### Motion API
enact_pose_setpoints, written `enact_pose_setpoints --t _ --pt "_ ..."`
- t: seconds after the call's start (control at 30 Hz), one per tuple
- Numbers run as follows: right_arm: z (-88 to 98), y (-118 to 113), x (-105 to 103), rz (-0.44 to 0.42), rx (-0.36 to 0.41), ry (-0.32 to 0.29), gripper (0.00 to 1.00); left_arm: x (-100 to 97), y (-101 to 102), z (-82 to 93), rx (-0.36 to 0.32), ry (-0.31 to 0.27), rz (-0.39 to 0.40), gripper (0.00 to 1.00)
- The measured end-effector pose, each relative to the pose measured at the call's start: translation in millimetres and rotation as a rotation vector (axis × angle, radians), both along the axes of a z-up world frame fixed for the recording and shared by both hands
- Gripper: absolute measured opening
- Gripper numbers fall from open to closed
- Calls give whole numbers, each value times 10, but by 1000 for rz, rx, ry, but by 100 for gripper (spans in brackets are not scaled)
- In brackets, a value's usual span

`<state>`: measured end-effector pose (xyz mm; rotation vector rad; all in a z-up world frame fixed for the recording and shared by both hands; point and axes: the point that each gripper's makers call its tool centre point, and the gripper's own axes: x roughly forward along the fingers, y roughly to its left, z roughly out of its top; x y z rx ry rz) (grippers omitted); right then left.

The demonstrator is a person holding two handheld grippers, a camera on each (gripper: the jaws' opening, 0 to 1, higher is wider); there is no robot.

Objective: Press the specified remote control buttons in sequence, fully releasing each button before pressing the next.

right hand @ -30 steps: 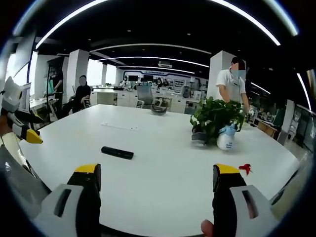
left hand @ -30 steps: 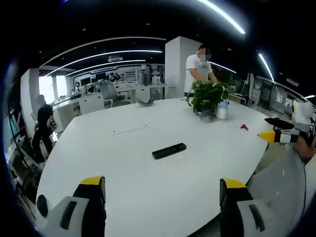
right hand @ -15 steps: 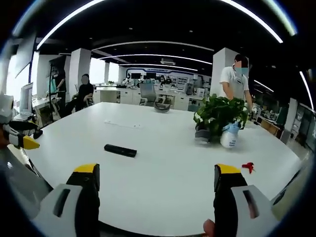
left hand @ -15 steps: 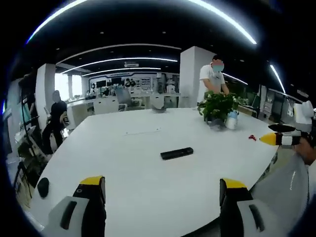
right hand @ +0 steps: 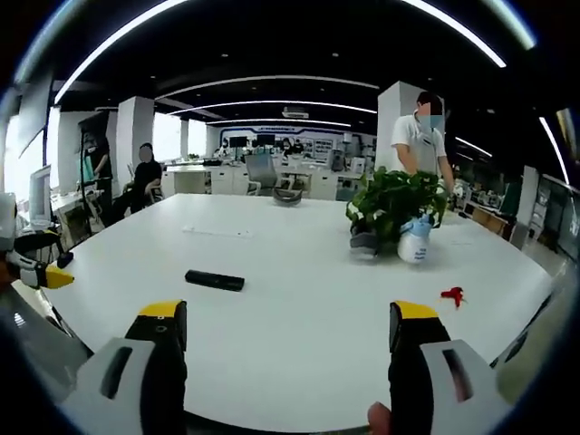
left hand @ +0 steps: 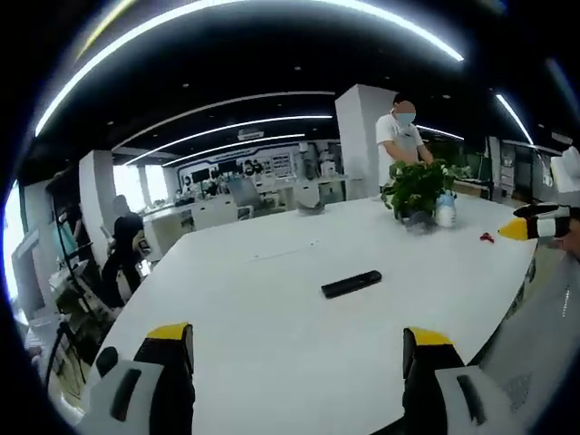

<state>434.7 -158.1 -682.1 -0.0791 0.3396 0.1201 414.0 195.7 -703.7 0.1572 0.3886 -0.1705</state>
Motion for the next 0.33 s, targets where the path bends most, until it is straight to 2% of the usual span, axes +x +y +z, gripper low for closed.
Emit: enact_pose_setpoints --t 0.2,0.27,0.33 --pt "6 1 -6 0 -7 -5 94 -7 42 -64 27 23 19 100" --pt "7 9 -9 3 -11 -5 94 -9 141 -42 61 6 60 100" --pt "7 25 -13 12 -16 -6 93 1 180 -4 36 -23 78 100"
